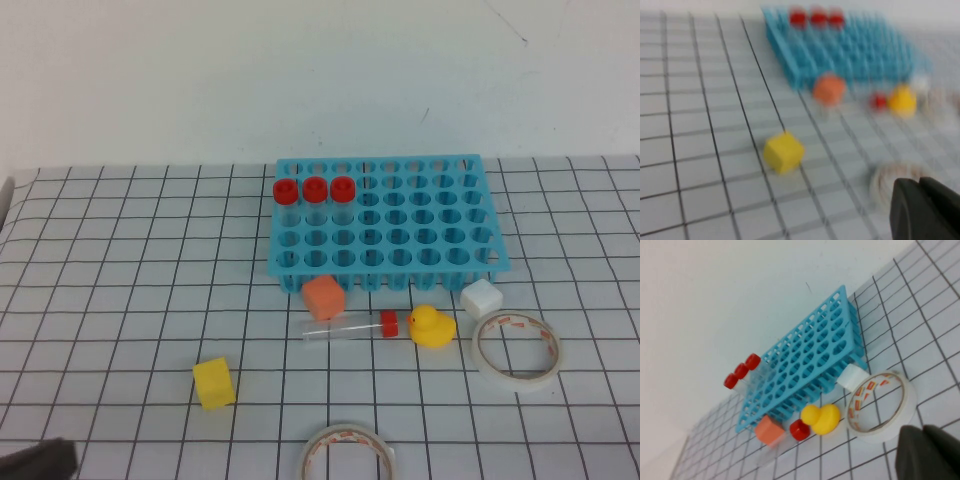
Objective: Place the test tubes
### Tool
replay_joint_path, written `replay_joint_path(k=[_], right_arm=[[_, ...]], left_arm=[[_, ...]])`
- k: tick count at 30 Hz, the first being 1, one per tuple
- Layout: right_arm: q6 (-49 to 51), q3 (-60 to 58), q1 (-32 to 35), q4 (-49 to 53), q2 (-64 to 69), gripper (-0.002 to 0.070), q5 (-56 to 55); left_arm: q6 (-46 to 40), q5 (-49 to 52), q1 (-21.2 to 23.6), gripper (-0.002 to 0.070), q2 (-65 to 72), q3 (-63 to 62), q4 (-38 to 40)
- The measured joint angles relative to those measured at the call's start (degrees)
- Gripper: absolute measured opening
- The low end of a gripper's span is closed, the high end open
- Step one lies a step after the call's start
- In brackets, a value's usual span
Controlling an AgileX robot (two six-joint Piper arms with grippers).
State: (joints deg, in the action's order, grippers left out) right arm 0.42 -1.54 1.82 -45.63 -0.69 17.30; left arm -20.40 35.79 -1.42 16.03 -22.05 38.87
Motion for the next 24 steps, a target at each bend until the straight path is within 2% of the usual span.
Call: replay_joint_path(k=[4,5,8,11,16,21,23,24], right_arm=[[-3.1,0.0,0.0,0.2,0.0,-0.0001,-0.1],[-3.5,0.0,0.0,0.2,0.0,-0.0001,-0.1],[-3.9,0.0,0.0,0.3,0.0,-0.0001,-0.1],[-3.9,0.0,0.0,0.3,0.0,-0.0001,0.5],[-3.9,0.0,0.0,0.4,0.0,-0.0001,1.0],[-3.9,0.0,0.0,0.4,0.0,-0.0001,1.1],[-4.0,0.0,0.0,0.4,0.0,-0.0001,1.1],[-4.0,0.0,0.0,0.4,0.0,-0.0001,1.2]], left_arm=[[-13.4,16.6,0.0,-0.0002,16.2,-13.3,-6.6],[-16.6,22.6,0.0,-0.0002,23.3,-19.2,-11.1],[-23.6,28.0,0.0,-0.0002,36.6,-29.6,-17.3],[-28.9,28.1,-0.7,-0.0002,44.9,-34.9,-18.4],[-34.6,27.4,-5.8,-0.0002,55.1,-41.8,-19.3],[-30.4,26.3,-12.8,0.0004,64.9,-46.7,-21.5],[-29.7,25.8,-16.1,0.0034,68.7,-48.7,-23.9],[-29.5,25.3,-19.1,0.0085,71.8,-50.6,-27.1]])
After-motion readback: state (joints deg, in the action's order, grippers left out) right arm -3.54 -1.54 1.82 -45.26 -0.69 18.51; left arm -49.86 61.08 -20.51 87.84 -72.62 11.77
